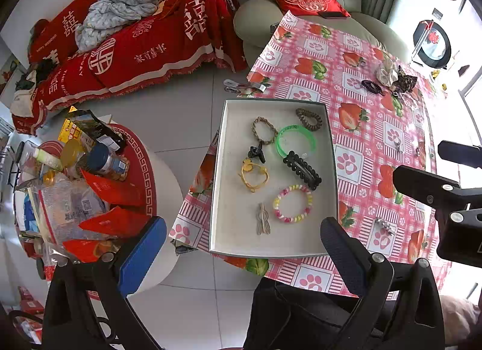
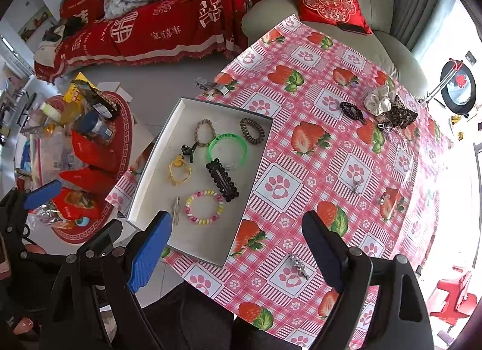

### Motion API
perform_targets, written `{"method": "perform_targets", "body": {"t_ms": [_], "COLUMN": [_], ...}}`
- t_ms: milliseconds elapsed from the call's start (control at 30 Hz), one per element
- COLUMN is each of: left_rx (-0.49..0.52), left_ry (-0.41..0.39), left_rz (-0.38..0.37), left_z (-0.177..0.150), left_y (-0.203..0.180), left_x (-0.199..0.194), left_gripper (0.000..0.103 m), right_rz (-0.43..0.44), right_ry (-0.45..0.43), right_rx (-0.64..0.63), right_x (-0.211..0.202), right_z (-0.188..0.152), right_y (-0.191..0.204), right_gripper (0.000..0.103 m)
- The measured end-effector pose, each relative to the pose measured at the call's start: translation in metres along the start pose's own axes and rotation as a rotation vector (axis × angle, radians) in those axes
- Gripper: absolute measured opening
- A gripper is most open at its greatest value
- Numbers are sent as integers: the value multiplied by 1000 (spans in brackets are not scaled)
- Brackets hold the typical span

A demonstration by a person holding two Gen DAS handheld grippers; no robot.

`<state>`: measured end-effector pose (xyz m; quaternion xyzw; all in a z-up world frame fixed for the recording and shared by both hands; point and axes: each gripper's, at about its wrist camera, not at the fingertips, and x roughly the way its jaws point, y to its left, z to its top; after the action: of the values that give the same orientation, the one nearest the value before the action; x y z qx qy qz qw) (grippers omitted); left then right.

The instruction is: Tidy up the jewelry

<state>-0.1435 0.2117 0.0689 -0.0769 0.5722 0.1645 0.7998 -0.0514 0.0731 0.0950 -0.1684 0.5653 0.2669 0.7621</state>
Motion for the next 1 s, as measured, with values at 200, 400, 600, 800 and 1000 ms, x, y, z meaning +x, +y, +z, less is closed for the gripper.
{"method": "perform_targets", "body": {"t_ms": [200,400,600,800,1000], "left_rx": [-1,1,0,-4,-3], "left_ry": [0,0,0,1,1], "left_rz": [1,1,2,3,3], "left_z": [0,0,0,-1,-1], "left_y": [0,0,-1,-2,-2], "left_x": [0,0,-1,0,0], "left_gripper": [103,103,103,103,103], "right_rz": [0,1,1,2,2], "right_ry": [1,1,1,1,3], "right_rx": [1,-1,-2,-3,-1], "right_x": [0,0,0,0,0], "right_z": [0,0,0,0,-1], "right_y": [0,-1,-1,-1,-2], "right_gripper": [90,90,90,90,90]}}
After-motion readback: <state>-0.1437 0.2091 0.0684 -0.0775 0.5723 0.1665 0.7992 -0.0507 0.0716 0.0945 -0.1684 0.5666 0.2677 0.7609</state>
